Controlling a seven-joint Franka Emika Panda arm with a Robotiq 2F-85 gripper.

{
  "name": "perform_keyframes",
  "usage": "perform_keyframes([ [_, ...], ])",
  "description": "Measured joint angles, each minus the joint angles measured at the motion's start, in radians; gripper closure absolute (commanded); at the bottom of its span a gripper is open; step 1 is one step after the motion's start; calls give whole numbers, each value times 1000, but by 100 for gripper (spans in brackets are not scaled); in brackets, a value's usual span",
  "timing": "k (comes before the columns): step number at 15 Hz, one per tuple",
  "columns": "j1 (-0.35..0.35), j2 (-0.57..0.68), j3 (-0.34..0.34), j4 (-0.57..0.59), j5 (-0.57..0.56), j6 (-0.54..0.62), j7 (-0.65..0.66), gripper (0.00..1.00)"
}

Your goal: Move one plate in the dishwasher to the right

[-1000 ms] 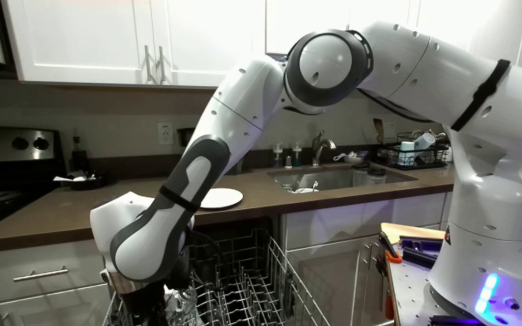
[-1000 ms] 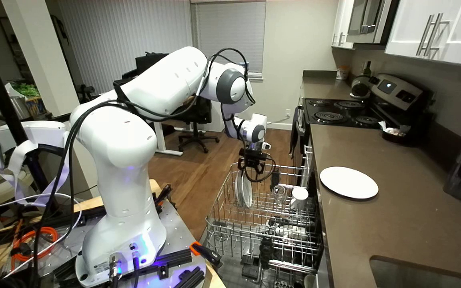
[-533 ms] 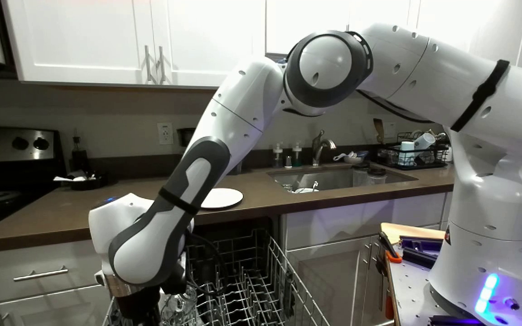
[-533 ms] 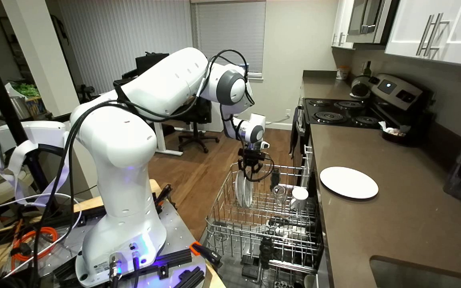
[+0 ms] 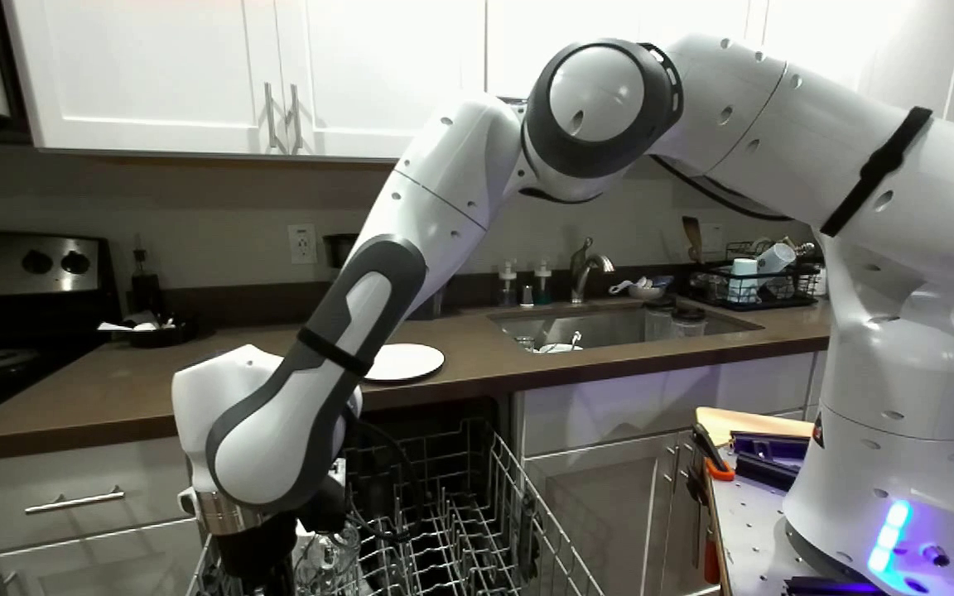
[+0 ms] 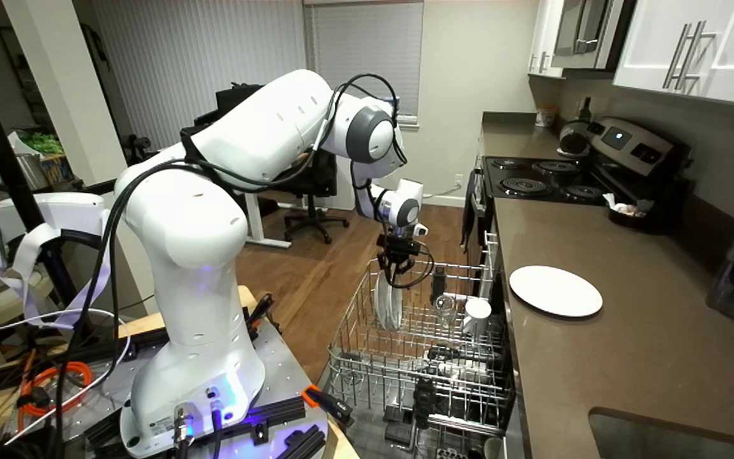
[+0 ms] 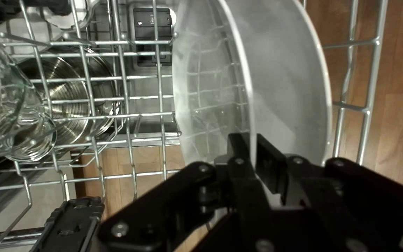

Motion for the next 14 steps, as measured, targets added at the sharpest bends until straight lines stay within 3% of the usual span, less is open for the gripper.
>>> perform_keyframes([
  [8,-57,-154,33,-170,10,2,-10,97],
  [14,-67,-273,41,-239,44,-115,-12,97],
])
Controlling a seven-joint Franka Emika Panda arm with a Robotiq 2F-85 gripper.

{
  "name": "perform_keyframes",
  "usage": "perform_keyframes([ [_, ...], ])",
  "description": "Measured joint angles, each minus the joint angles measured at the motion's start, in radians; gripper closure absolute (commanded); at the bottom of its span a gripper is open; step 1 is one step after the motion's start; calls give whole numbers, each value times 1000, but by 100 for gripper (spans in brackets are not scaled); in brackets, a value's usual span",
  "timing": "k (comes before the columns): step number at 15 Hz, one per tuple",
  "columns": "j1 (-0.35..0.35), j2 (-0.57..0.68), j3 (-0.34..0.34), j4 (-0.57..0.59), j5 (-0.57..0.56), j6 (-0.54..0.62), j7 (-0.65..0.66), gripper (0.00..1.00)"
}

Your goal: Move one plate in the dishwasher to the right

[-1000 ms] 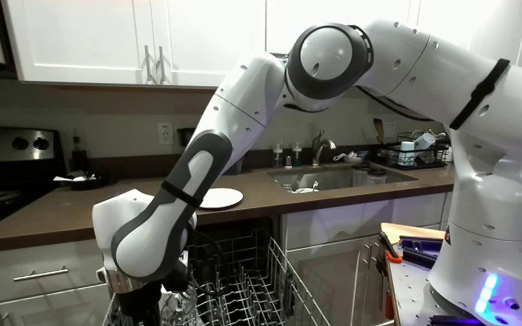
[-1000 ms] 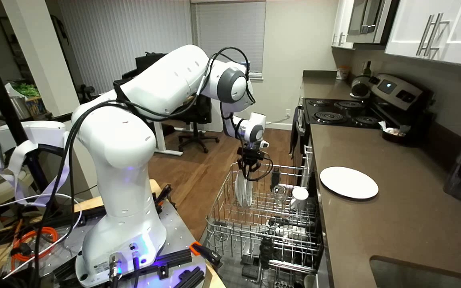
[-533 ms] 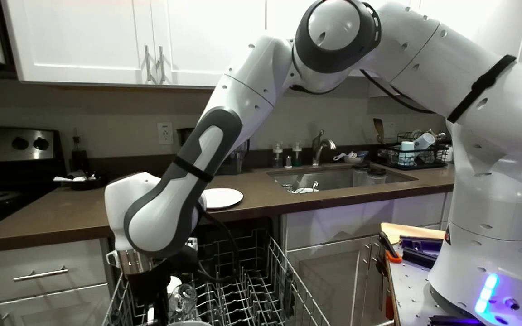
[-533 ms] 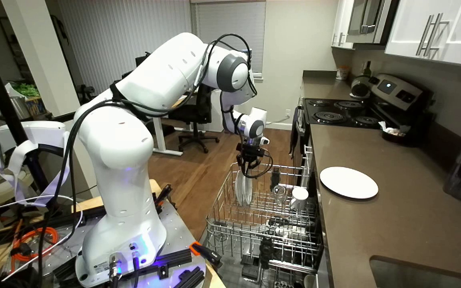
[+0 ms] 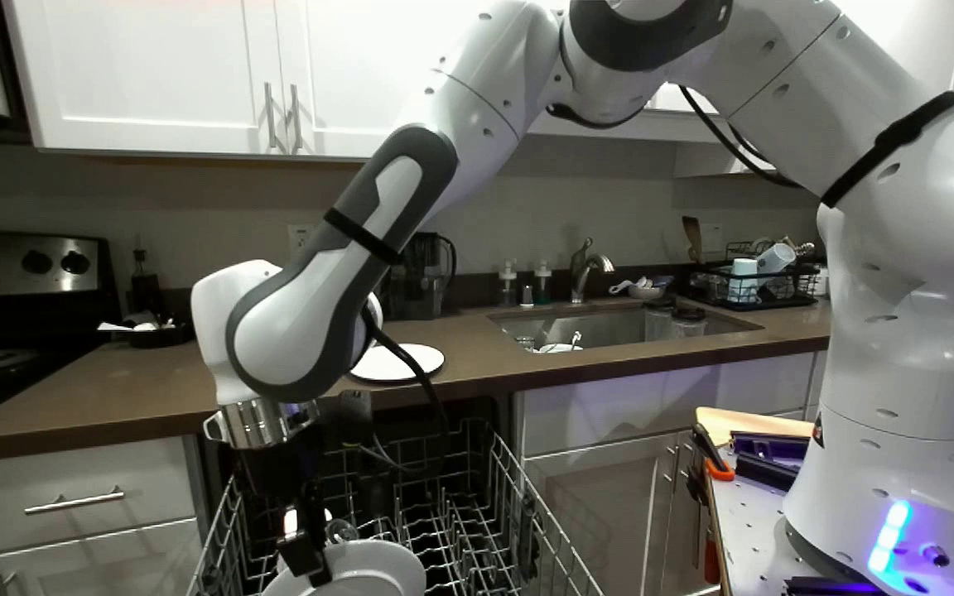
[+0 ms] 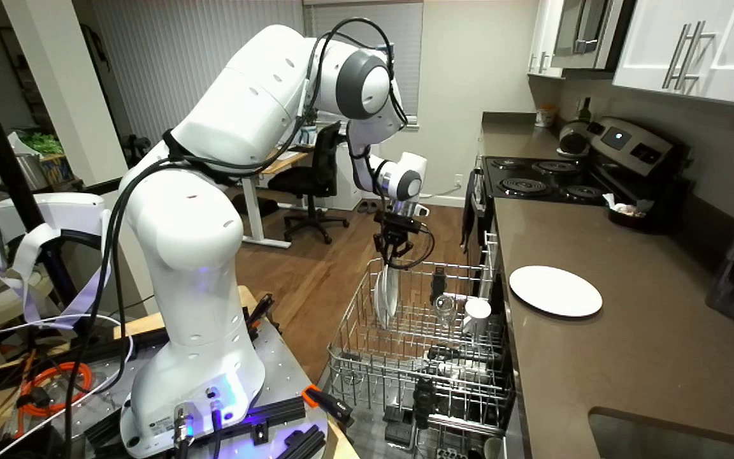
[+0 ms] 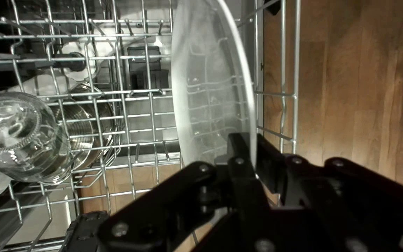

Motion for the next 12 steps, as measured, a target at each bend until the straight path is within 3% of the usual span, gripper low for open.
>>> perform_keyframes([
  [4,0,-66,0,-48,14,-58,0,97],
  [12,2,-104,-26,-189,16,-32,7,97],
])
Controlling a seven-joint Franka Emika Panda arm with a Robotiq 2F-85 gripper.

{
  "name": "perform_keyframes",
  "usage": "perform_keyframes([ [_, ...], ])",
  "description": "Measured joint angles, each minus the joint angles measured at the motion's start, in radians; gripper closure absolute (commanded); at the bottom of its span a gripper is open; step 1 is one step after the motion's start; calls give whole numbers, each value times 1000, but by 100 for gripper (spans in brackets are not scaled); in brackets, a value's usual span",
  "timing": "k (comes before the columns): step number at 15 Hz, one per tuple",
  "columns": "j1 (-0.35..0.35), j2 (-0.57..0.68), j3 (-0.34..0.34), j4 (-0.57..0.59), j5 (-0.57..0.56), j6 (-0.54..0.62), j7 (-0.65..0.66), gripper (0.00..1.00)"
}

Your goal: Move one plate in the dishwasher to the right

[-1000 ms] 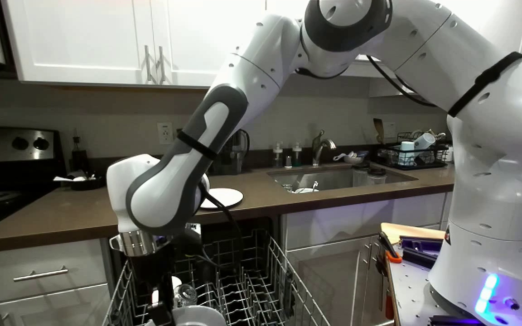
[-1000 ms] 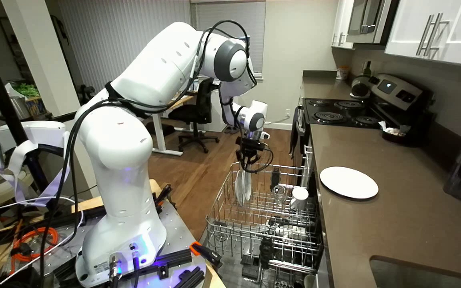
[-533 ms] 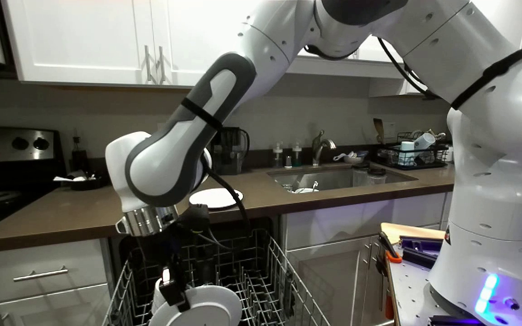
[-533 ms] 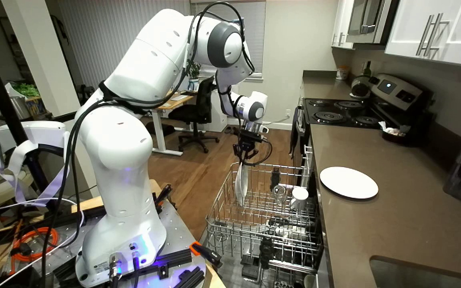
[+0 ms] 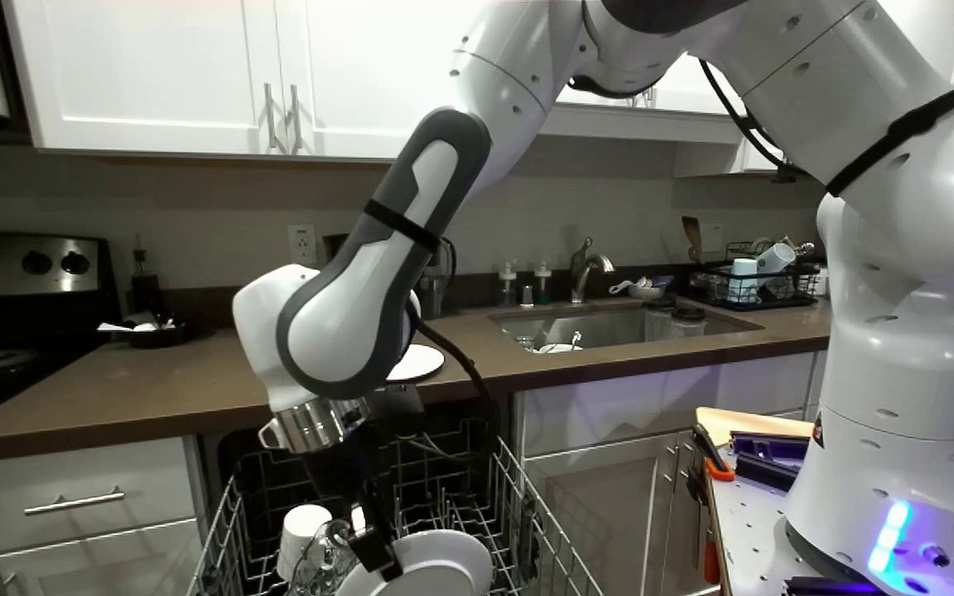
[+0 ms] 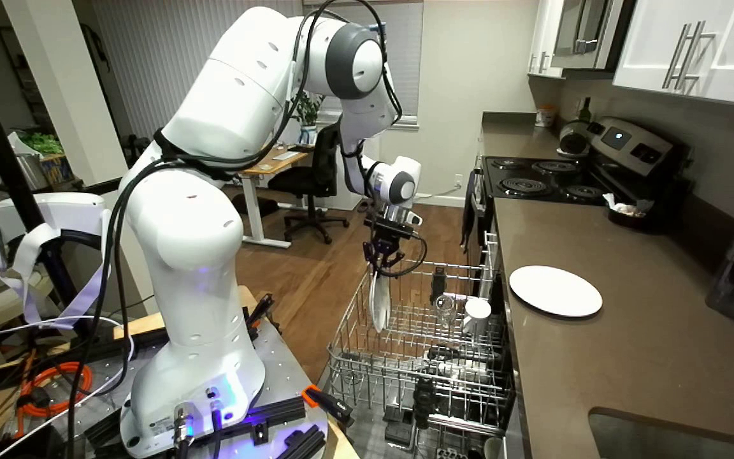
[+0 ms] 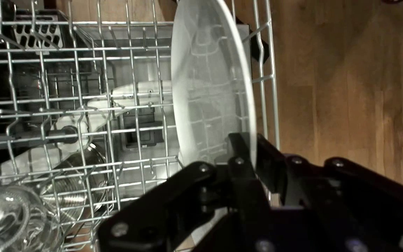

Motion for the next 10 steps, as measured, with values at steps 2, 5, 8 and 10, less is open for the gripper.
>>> perform_keyframes([
  [2,0,-1,-11,-39,0,22,14,97],
  [5,0,-7,-25,-92,0,43,34,97],
  [8,0,-20,-33,-139,2,55,52,97],
  [10,0,-30,-34,-158,3,55,58,97],
])
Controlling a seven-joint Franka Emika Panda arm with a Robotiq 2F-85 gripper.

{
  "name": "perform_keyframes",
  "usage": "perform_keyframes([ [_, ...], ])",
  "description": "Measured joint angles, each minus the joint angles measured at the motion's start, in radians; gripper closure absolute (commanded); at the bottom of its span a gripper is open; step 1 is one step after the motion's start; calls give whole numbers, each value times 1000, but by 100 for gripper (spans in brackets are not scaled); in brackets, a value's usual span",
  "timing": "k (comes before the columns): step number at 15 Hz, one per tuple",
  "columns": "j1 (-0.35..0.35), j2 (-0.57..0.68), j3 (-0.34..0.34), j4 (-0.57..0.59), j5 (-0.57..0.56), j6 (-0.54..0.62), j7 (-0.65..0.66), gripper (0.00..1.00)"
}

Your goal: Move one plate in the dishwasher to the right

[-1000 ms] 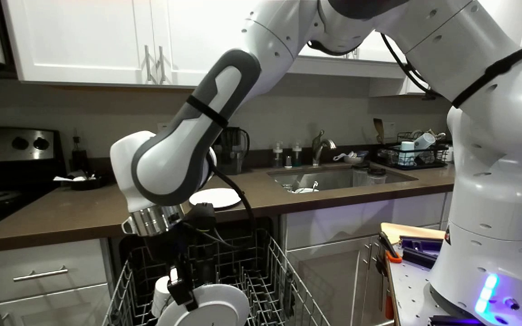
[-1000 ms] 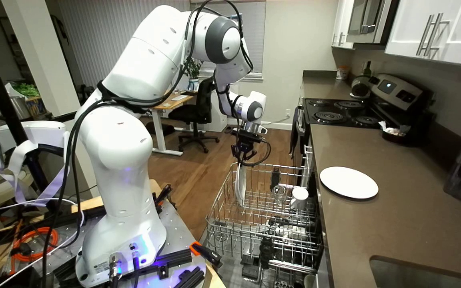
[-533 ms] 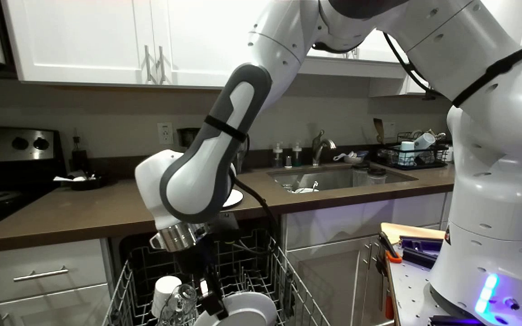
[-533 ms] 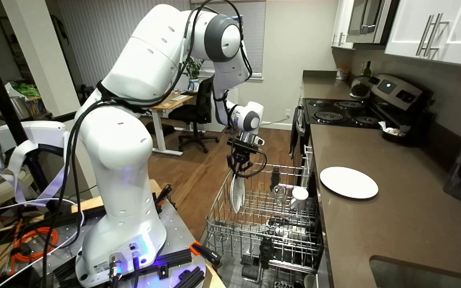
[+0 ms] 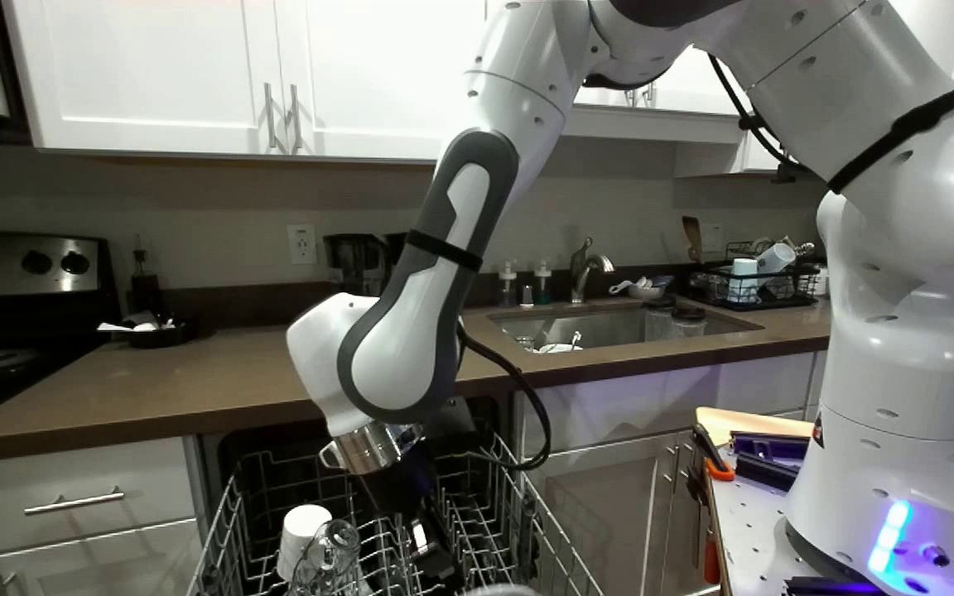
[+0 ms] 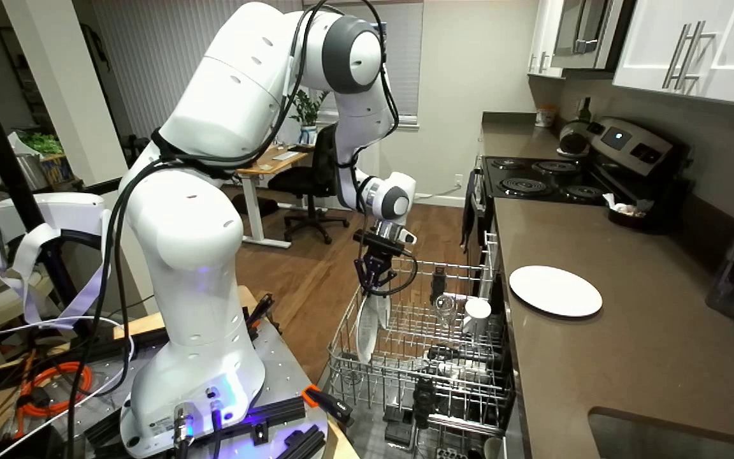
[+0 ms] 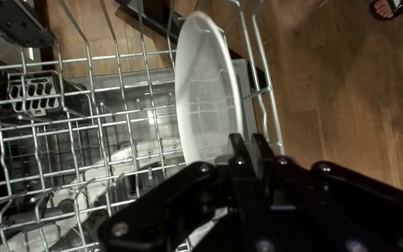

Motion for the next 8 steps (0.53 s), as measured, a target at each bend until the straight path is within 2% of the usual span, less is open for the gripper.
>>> perform_keyframes([
  [8,0,-6,-11,0,-1,0,0,97],
])
